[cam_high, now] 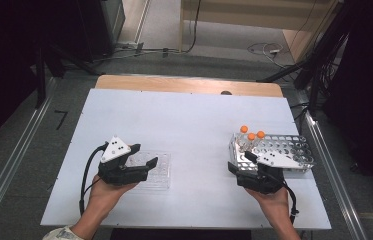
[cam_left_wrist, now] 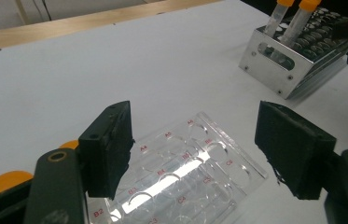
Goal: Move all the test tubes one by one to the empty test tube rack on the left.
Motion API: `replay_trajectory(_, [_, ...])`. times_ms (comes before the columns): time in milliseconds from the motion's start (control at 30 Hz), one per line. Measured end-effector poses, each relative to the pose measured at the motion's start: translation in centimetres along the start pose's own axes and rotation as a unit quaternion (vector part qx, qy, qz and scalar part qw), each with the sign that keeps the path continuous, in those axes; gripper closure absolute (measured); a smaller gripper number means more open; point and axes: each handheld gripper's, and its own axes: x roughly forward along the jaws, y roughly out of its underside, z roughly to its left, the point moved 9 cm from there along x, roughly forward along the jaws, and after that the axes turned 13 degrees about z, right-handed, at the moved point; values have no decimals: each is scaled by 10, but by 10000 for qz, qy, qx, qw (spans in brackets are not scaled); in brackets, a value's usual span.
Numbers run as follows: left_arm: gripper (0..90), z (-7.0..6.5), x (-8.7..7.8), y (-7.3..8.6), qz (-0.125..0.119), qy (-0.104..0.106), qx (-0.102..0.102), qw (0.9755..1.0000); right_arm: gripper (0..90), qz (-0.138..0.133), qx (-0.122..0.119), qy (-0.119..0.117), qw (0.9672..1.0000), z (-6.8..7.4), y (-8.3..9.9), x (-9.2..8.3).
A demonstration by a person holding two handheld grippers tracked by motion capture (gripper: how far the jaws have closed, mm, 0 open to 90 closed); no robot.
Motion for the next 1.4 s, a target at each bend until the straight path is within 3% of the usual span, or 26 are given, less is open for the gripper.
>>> replay_trajectory(367, [273,-4,4,2,18,23,56,10000,285,-56,285,454,9985,-34,1,-4])
replay_trajectory(533, [273,-5,5,2,27,18,60,10000,316,-87,501,773,9957,-55,1,-3])
replay_trajectory(800, [275,-5,6,2,36,0,75,10000,451,-112,767,1214,9896,-81,0,4])
replay_trajectory(1067, [275,-6,7,2,10,-15,76,10000,583,-27,932,1297,9872,-92,1,15])
replay_trajectory(1400, [274,-6,9,4,62,-43,92,9999,620,24,949,1257,9875,-94,-2,23])
